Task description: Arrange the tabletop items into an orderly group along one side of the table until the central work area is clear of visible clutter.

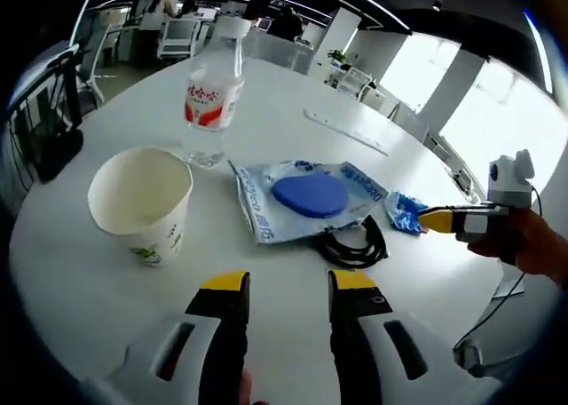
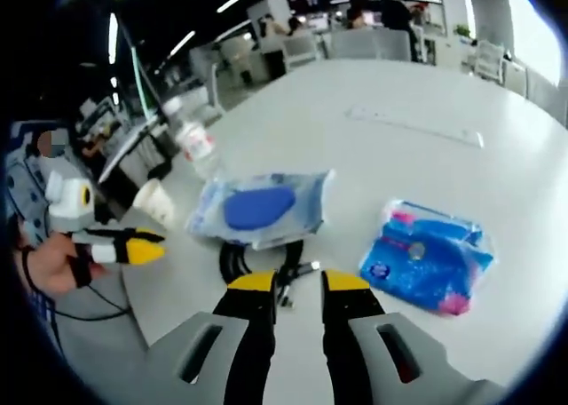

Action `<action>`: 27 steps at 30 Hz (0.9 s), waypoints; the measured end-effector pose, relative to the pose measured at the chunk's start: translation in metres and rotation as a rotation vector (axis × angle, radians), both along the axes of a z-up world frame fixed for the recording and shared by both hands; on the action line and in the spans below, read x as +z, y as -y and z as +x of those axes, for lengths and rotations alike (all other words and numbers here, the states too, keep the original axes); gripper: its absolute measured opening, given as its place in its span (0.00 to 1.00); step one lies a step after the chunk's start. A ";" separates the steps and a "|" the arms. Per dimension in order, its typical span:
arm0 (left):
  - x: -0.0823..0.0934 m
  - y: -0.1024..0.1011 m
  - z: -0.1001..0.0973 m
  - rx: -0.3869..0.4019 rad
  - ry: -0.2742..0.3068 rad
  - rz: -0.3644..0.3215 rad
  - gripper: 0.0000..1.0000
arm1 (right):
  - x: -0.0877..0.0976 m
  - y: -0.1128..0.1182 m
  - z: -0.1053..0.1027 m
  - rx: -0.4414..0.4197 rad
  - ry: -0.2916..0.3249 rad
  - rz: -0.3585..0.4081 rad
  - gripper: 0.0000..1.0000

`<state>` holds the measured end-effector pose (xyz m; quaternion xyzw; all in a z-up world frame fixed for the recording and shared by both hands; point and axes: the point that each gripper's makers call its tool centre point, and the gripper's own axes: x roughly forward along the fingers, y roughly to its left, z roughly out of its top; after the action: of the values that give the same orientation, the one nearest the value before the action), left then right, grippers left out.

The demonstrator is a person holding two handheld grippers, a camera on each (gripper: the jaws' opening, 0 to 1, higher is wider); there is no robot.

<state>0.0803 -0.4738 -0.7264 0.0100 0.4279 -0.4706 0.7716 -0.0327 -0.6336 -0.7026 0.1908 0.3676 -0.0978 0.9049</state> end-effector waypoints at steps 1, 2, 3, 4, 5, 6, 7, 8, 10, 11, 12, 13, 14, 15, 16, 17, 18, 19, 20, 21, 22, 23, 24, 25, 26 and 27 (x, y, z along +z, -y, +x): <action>-0.001 0.001 0.002 0.007 0.000 0.004 0.34 | 0.000 0.000 0.002 -0.001 -0.001 0.003 0.18; -0.003 0.002 0.003 0.017 -0.007 0.005 0.34 | -0.001 0.000 0.003 -0.001 -0.001 0.005 0.18; -0.004 0.002 0.004 0.026 -0.011 0.006 0.34 | -0.001 0.000 0.006 0.000 -0.002 0.009 0.18; -0.006 0.002 0.006 0.040 -0.017 0.005 0.33 | -0.002 0.000 0.007 0.001 -0.002 0.011 0.18; -0.007 0.002 0.008 0.050 -0.023 0.006 0.33 | -0.002 0.000 0.008 0.002 -0.003 0.012 0.18; -0.009 0.002 0.008 0.067 -0.035 0.004 0.33 | -0.003 0.001 0.010 0.003 -0.007 0.015 0.19; -0.010 0.003 0.009 0.078 -0.045 -0.002 0.33 | -0.003 0.001 0.010 0.003 -0.007 0.016 0.19; -0.010 0.003 0.009 0.086 -0.052 -0.005 0.33 | -0.004 0.002 0.012 0.003 -0.007 0.019 0.19; -0.012 0.004 0.010 0.097 -0.060 -0.009 0.33 | -0.007 0.005 0.014 0.002 -0.011 0.024 0.19; -0.013 0.005 0.010 0.105 -0.066 -0.013 0.33 | -0.008 0.006 0.015 0.001 -0.013 0.025 0.19; -0.012 0.006 0.009 0.108 -0.070 -0.016 0.33 | -0.010 0.008 0.015 -0.004 -0.018 0.031 0.19; -0.012 0.006 0.008 0.109 -0.069 -0.016 0.33 | -0.011 0.009 0.016 -0.007 -0.018 0.037 0.19; -0.012 0.006 0.008 0.110 -0.068 -0.016 0.33 | -0.012 0.011 0.017 -0.010 -0.015 0.043 0.19; -0.013 0.007 0.010 0.113 -0.067 -0.018 0.33 | -0.014 0.013 0.017 -0.018 -0.016 0.051 0.19; -0.014 0.008 0.010 0.119 -0.072 -0.022 0.33 | -0.015 0.014 0.018 -0.021 -0.017 0.057 0.19; -0.014 0.008 0.010 0.125 -0.077 -0.024 0.33 | -0.015 0.015 0.020 -0.027 -0.014 0.063 0.19; -0.015 0.009 0.009 0.126 -0.082 -0.028 0.33 | -0.016 0.016 0.021 -0.028 -0.013 0.066 0.19; -0.015 0.009 0.009 0.131 -0.088 -0.029 0.33 | -0.016 0.016 0.023 -0.028 -0.011 0.071 0.19; -0.015 0.009 0.010 0.137 -0.090 -0.029 0.33 | -0.016 0.016 0.024 -0.029 -0.010 0.074 0.20; -0.016 0.010 0.010 0.144 -0.091 -0.032 0.33 | -0.018 0.016 0.026 -0.029 -0.009 0.079 0.20; -0.016 0.010 0.010 0.145 -0.092 -0.033 0.33 | -0.018 0.016 0.026 -0.028 -0.010 0.080 0.20; -0.014 0.011 0.009 0.150 -0.098 -0.038 0.33 | -0.019 0.015 0.027 -0.028 -0.012 0.081 0.20; -0.014 0.011 0.009 0.154 -0.101 -0.043 0.33 | -0.021 0.014 0.027 -0.028 -0.014 0.083 0.20; -0.013 0.011 0.009 0.156 -0.102 -0.045 0.33 | -0.022 0.013 0.027 -0.026 -0.016 0.088 0.20; -0.013 0.011 0.009 0.156 -0.101 -0.043 0.33 | -0.025 0.010 0.027 -0.020 -0.019 0.093 0.21; -0.014 0.011 0.010 0.156 -0.100 -0.042 0.33 | -0.028 0.008 0.026 -0.015 -0.026 0.096 0.21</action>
<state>0.0906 -0.4851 -0.7400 -0.0632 0.4556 -0.4177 0.7836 -0.0069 -0.6415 -0.7308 0.2356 0.3823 -0.0892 0.8891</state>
